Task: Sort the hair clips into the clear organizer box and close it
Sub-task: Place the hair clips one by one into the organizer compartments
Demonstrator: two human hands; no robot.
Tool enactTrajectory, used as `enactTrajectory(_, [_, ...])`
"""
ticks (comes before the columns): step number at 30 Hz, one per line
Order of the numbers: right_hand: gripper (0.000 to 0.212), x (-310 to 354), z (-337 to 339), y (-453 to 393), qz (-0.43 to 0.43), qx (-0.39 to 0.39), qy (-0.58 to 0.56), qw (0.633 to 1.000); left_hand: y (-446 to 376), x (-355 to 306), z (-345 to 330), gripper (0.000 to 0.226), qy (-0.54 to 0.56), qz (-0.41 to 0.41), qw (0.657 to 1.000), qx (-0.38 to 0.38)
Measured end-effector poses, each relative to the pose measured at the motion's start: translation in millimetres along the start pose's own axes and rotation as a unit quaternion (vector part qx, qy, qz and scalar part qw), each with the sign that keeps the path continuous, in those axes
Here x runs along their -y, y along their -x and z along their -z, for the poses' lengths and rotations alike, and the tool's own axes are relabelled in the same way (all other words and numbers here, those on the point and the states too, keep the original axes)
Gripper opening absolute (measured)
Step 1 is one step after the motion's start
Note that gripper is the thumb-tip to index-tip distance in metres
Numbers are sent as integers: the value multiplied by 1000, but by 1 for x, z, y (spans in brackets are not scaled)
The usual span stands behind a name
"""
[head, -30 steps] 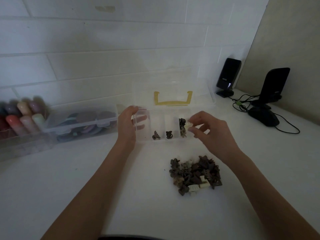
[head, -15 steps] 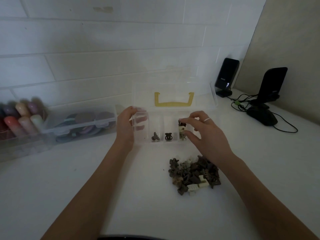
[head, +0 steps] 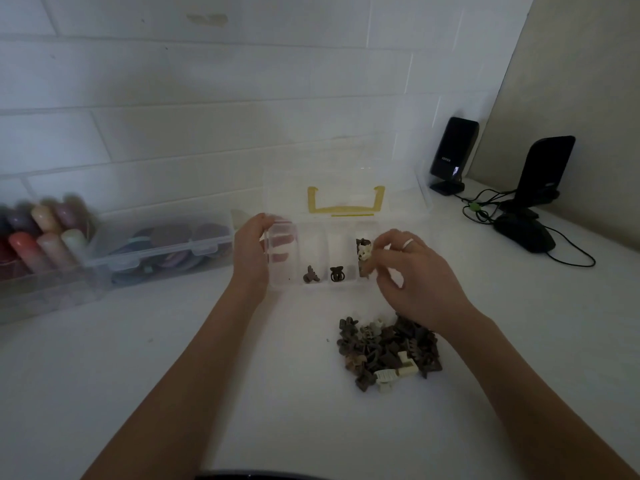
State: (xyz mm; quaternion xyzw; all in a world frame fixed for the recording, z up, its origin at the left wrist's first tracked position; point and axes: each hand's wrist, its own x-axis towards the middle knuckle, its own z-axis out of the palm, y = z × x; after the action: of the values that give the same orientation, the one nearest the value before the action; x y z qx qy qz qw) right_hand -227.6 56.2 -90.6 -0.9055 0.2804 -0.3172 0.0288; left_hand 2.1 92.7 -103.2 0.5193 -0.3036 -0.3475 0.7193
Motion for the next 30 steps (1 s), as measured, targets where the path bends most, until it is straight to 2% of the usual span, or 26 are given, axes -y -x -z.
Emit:
enactTrajectory(3, [18,16,7,1,13,82,-61,995,0,0,0,13,5,1,1000,-3])
enactTrajectory(7, [26,30,0,4,43,223,-28,973,0,0,-1,15,3,-7,1000,-3])
enactTrajectory(11, [21,31,-7,4,36,251,-41,966,-1,0,-1,20,10,-7,1000,4])
enactTrajectory(15, [16,31,-4,-1,-1,189,-124,974,-3,2,0,17,5,-6,1000,8])
enactTrajectory(18, [12,31,-3,-2,-58,29,-195,979,-2,1,0,17,-5,-14,1000,4])
enactTrajectory(20, [9,28,-2,-3,-104,-91,-217,966,-1,0,-1,19,-12,-23,1000,2])
enactTrajectory(22, [11,21,-3,-4,-133,-159,-210,955,0,0,-2,22,-18,-28,999,1])
enactTrajectory(24, [12,11,-8,-3,-116,-161,-166,966,1,0,-3,23,-21,-31,999,5])
enactTrajectory(27, [28,1,-20,-1,-35,-110,-28,993,3,0,-7,22,-36,-27,999,6])
enactTrajectory(30, [32,0,-20,-2,-20,-114,-11,993,4,-1,-7,20,-36,-26,999,-6])
